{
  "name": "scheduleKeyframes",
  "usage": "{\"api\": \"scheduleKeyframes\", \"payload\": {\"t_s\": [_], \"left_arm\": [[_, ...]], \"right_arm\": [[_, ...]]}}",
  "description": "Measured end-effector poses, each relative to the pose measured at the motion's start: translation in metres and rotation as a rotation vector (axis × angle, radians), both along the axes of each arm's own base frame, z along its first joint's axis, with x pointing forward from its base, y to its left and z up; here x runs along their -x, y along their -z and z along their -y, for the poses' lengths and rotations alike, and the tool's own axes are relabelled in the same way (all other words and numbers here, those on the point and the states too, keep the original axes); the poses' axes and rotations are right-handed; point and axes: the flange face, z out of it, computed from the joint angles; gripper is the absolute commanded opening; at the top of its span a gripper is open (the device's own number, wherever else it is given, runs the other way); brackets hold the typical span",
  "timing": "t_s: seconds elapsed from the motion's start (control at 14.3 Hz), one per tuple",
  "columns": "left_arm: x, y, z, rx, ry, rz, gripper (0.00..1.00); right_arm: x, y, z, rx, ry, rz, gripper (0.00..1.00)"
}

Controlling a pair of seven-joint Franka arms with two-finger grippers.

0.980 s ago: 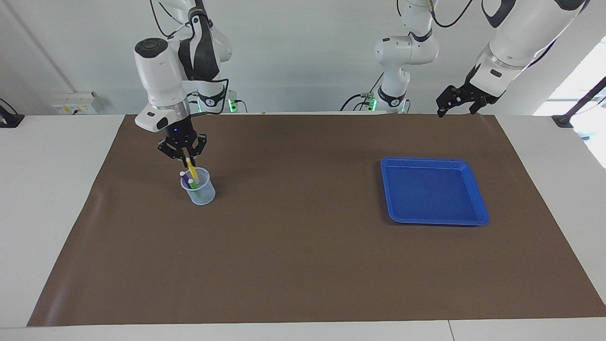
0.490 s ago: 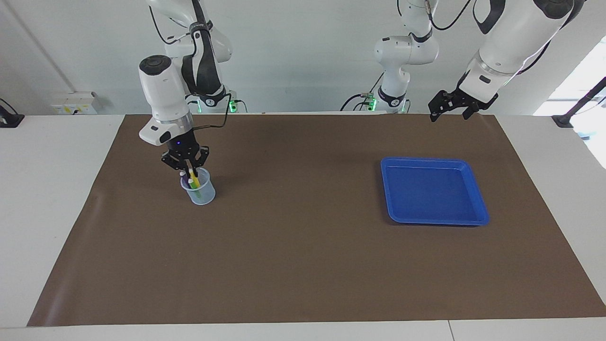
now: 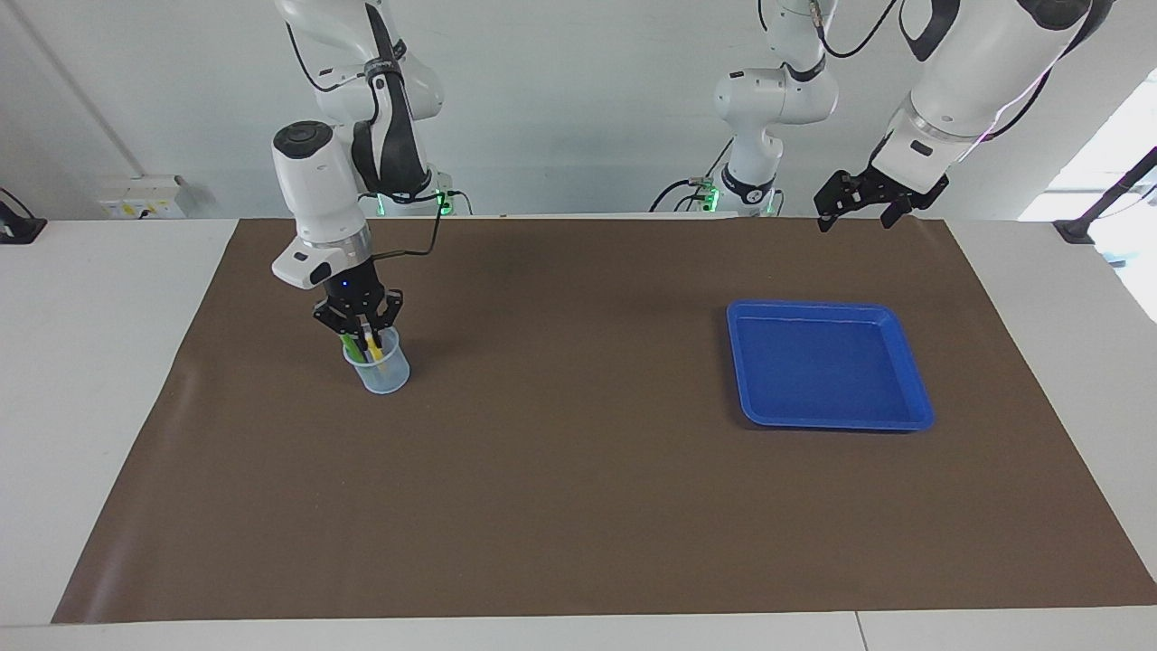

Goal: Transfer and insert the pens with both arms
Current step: 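Lower the yellow pen into the cup with the right gripper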

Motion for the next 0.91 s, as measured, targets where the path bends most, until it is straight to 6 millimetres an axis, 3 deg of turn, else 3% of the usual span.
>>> {"api": "scheduleKeyframes", "payload": {"t_s": [0.35, 0.42, 0.49, 0.77, 0.91], "left_arm": [[-0.008, 0.004, -0.002, 0.007, -0.008, 0.046, 1.0], [-0.01, 0.008, -0.003, 0.009, -0.011, 0.057, 1.0], [-0.011, 0.011, -0.004, 0.009, -0.013, 0.058, 1.0], [-0.011, 0.016, -0.004, 0.008, -0.014, 0.048, 1.0], [-0.011, 0.017, -0.005, 0.007, -0.015, 0.047, 1.0]], "right_arm": [[0.0, 0.002, 0.0, -0.006, 0.028, -0.005, 0.02], [0.0, 0.002, 0.0, -0.006, 0.028, -0.005, 0.35], [0.0, 0.002, 0.0, -0.006, 0.029, -0.005, 0.58], [0.0, 0.002, -0.001, -0.006, 0.029, -0.005, 0.96], [0.0, 0.002, -0.001, -0.007, 0.028, -0.003, 1.0]]}}
